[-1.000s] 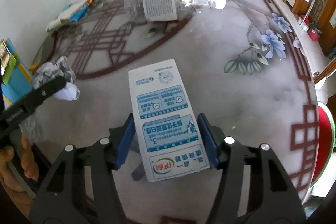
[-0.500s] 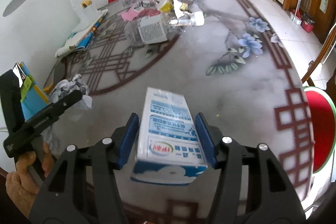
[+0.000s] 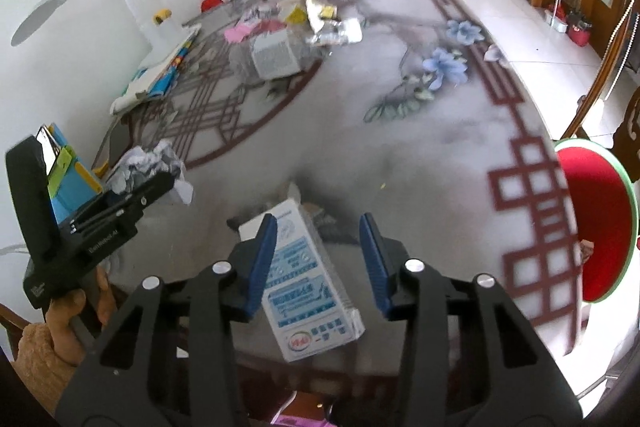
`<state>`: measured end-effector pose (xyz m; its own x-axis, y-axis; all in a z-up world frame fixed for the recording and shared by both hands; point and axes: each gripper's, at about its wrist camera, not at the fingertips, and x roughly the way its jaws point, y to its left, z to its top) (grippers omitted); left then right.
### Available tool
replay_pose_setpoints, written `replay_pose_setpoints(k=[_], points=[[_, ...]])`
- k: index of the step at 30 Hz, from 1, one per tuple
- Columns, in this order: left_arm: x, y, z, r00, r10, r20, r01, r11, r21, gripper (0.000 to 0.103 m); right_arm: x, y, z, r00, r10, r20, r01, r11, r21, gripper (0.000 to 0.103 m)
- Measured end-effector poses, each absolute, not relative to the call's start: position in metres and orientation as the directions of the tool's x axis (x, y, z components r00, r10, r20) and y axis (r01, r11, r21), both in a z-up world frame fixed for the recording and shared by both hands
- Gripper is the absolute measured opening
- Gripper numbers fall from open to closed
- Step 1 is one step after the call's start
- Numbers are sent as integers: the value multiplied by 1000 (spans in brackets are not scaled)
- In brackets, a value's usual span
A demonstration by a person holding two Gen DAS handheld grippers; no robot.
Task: Collect trash
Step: 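Carry the carton and paper to the red bucket and release both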
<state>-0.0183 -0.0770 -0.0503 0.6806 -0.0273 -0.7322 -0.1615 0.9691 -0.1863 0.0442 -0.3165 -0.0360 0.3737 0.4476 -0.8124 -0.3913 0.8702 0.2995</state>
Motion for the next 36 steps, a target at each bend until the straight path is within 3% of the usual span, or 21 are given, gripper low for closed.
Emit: replay_pose_setpoints(k=[2,5,7,10,22,36], points=[[-21,-78,-47,687,-27,-726,-166,967,-193,53,37,-305,-42,341,438,-832,-437,857,272,67],[-24,-77,-41,695,-16,-719,-181,964,-197,53,25,-282,-52,320,393,-862,-508,839,193,74],[-26,-74,-35,702,-16,-712,-190,959,-209,53,21,-274,-60,299,382,-874,-529,829,181,74],[-30,-71,-24,716,-3,-698,-201,957,-211,53,19,-266,-71,292,348,-891,-532,833,151,53],[-30,-98,14,770,-45,-636,-131,965,-227,53,26,-331,-21,425,464,-777,-416,863,287,53],[20,-217,14,691,-288,-663,146,954,-263,53,30,-478,-6,613,419,-670,-134,891,433,53]])
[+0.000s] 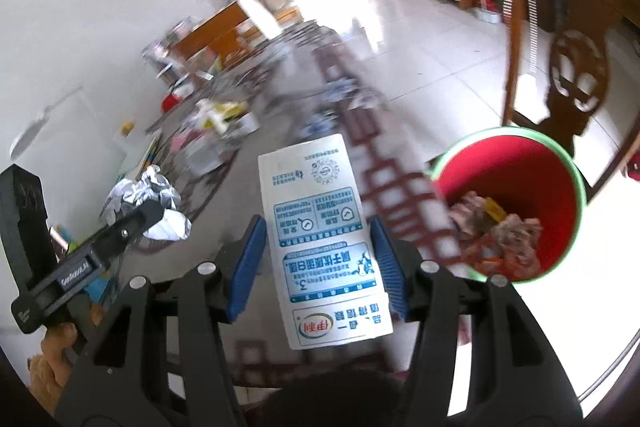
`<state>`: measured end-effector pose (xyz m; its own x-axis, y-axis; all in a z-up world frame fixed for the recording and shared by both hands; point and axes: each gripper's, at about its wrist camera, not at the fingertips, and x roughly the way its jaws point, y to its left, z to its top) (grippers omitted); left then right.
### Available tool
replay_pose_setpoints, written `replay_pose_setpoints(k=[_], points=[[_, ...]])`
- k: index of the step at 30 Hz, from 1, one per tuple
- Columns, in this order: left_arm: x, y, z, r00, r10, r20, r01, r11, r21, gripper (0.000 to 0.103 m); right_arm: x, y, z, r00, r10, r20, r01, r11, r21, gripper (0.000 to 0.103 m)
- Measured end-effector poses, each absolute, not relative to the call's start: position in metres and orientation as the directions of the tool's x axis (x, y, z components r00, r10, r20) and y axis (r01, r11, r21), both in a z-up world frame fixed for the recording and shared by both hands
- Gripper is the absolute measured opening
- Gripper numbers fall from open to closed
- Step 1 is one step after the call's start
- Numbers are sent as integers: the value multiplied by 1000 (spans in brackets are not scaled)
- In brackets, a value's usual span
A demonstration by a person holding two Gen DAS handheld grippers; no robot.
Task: Collect trash
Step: 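Carry the carton and paper to the red bucket and release both, then grasp the clear water bottle with the left gripper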
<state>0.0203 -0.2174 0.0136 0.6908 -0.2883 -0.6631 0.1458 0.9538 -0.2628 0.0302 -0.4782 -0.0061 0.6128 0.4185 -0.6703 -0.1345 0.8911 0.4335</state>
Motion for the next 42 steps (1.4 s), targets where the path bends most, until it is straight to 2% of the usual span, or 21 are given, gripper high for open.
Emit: replay_pose_setpoints(k=[7,18,20,21,23,27,30,33,40,42], points=[[50,-288,8,612,-407,-679,304,913,-273,53,28,-549,-25,661,376,-650,14,860,511,53],[96,-385,-6,458,-544,-703,476,818,-323,52,39,-631,-51,705,251,-664,192,833,519,53],[101,-402,-11,420,-562,-712,510,796,-328,55,41,-641,-56,712,238,-660,213,823,527,53],[102,-410,-13,399,-571,-717,527,783,-330,61,42,-644,-58,715,234,-659,223,817,532,55],[102,-423,-18,389,-569,-724,552,773,-311,70,45,-652,-61,718,228,-658,241,805,543,73],[97,-425,-21,403,-571,-716,566,769,-295,83,46,-654,-61,725,198,-660,257,811,526,76],[98,-405,-21,430,-556,-712,537,791,-293,83,47,-643,-55,726,239,-644,239,791,563,76],[103,-363,-18,488,-515,-704,480,833,-276,83,52,-607,-39,723,338,-603,133,788,601,76],[134,-223,-12,614,-235,-754,231,966,-113,83,76,-483,-21,630,596,-498,-119,708,696,81],[144,-190,-11,620,-132,-773,184,983,-20,83,78,-456,-11,631,587,-507,-186,749,637,82]])
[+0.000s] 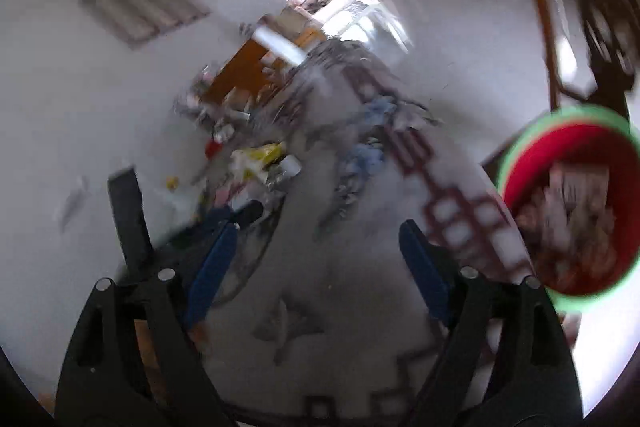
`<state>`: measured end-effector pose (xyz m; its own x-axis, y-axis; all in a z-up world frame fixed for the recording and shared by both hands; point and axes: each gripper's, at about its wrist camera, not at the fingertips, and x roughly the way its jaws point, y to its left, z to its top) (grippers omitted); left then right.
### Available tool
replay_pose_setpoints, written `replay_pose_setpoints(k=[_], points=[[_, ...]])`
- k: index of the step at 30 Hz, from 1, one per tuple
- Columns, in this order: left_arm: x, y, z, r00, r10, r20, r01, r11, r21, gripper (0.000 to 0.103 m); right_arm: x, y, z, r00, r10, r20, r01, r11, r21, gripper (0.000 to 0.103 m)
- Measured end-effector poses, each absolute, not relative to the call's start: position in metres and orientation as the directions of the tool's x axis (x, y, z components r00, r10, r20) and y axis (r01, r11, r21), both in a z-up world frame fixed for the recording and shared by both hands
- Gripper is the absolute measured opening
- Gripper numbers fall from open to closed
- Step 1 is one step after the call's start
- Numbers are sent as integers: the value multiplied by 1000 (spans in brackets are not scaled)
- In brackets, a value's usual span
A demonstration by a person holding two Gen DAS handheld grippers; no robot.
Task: Collect trash
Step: 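Grasp the clear water bottle with the left gripper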
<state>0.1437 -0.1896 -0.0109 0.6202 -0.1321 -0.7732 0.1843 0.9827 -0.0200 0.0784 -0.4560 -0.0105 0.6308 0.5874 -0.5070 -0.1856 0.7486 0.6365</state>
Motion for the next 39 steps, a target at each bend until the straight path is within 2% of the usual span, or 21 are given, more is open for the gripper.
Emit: replay_pose_setpoints(k=[2,7,13,22,24,26,31,34,39], points=[[153,-168,-13,612,-69,-788,172,984,47,83,75,-442,-5,658,597,-459,-242,744,622,87],[193,-138,-28,531,64,-845,211,956,204,83,82,-431,-9,636,566,-525,-241,792,561,87],[223,-139,-38,462,41,-886,311,928,205,83,81,-422,-10,633,555,-540,-260,809,527,87],[254,-148,-69,347,131,-929,324,912,250,82,80,-422,-11,629,552,-548,-257,813,523,87],[253,-150,-73,337,126,-933,321,916,239,68,81,-421,-12,630,546,-551,-254,816,518,87],[243,-152,-70,341,97,-935,315,925,210,63,81,-422,-11,630,543,-555,-250,819,517,87],[191,-152,-59,331,-40,-943,317,946,71,62,82,-418,-12,624,525,-579,-243,834,495,87],[138,-139,-59,339,-131,-932,254,966,-43,62,82,-416,-12,621,512,-594,-235,844,483,87],[63,-106,-69,378,-144,-915,111,988,-109,62,84,-409,-15,612,479,-629,-223,868,443,88]])
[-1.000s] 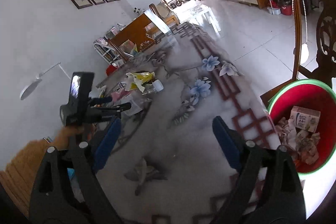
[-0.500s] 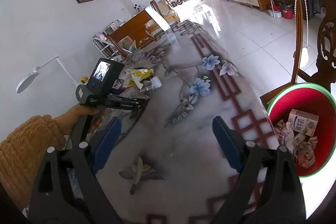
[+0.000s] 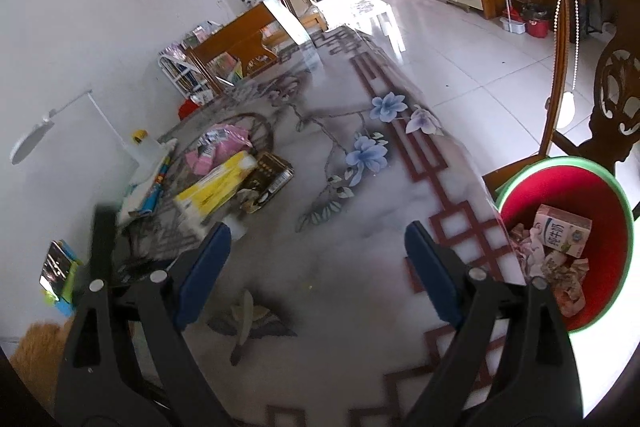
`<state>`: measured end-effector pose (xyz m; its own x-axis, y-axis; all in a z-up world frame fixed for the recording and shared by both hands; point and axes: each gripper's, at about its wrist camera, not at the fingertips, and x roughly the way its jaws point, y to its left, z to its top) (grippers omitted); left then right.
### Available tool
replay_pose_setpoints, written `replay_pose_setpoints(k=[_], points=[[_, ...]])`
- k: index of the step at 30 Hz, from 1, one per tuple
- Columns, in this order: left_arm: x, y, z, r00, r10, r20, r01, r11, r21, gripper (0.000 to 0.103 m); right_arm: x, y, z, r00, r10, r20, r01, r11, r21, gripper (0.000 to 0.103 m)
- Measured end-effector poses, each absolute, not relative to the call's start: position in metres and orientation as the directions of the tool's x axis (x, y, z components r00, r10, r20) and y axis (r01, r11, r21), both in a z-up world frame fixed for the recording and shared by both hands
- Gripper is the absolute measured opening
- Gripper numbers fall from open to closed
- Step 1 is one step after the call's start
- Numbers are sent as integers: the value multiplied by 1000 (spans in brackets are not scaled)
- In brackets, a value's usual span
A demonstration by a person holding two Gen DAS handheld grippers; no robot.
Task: Collect trash
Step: 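Grasp the clear water bottle with the left gripper, then grasp the yellow snack wrapper with the right gripper while the left holds the bottle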
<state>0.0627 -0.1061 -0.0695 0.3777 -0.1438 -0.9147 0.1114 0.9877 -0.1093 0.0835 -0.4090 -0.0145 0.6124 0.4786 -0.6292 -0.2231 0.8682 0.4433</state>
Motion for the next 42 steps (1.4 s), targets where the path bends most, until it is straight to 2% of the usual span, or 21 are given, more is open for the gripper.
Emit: replay_pose_setpoints(k=[3,7,10,15,18,23,27,34,42], points=[[40,-87,-71,420,-145,-896,44,989,-140,61,85,-403,-17,602,454,-656,-217,885,413,89],[10,-62,-78,455,-265,-850,-41,947,-318,61,91,-392,-23,577,409,-707,-194,910,367,89],[8,-52,-77,479,-287,-830,-68,930,-361,60,98,-378,-29,557,409,-723,-207,911,357,89],[9,-31,-70,544,-304,-782,-118,895,-430,61,118,-346,-49,440,492,-751,-171,867,467,89],[12,-24,-68,563,-310,-766,-153,872,-465,61,137,-308,-48,386,568,-727,-157,817,555,89],[-2,3,-44,673,-222,-705,-223,848,-480,61,169,-242,-38,314,663,-679,-141,740,658,89],[-14,27,-30,725,-104,-681,-314,830,-461,61,186,-190,-40,272,631,-727,-157,774,613,89],[-18,40,-33,736,-118,-666,-350,776,-525,61,207,-147,-65,247,515,-821,-102,856,506,89],[-18,46,-36,744,-122,-657,-359,757,-546,61,213,-132,-87,228,451,-863,-110,893,437,89]])
